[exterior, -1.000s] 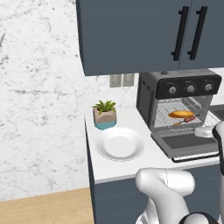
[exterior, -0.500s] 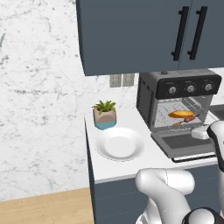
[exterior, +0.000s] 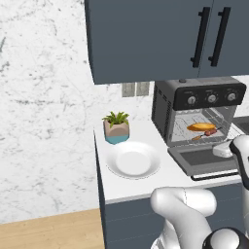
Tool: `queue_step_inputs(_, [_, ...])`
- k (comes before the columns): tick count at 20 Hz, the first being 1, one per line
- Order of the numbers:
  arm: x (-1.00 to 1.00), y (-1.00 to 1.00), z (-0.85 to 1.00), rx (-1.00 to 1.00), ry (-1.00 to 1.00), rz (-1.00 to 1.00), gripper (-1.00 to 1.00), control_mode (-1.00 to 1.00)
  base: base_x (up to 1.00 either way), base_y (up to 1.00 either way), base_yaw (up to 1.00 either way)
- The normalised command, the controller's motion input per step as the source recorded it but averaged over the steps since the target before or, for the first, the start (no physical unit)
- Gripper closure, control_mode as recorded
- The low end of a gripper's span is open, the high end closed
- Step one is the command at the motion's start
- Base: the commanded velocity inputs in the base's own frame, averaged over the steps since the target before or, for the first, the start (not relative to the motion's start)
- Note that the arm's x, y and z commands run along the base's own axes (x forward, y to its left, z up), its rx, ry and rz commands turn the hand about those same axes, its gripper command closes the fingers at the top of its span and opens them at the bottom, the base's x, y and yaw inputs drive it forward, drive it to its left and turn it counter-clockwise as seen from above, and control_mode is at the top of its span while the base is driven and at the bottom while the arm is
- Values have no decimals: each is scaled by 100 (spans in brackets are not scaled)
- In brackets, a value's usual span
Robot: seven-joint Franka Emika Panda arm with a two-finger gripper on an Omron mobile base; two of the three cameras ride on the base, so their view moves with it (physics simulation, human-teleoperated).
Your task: Pick up the kebab skewer and baguette bread, and place them inside the toaster oven. Close the toaster oven door and start by setting the timer.
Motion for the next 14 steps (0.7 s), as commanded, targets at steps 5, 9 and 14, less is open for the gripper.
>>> queue_step_inputs(5, [0,0,0,-2,0,0,-100,-100,0,0,0])
queue_step_inputs(9, [0,0,0,-3,0,0,-100,-100,0,0,0])
queue_step_inputs(14, [9,0,-2,-2,0,0,-100,-100,0,0,0])
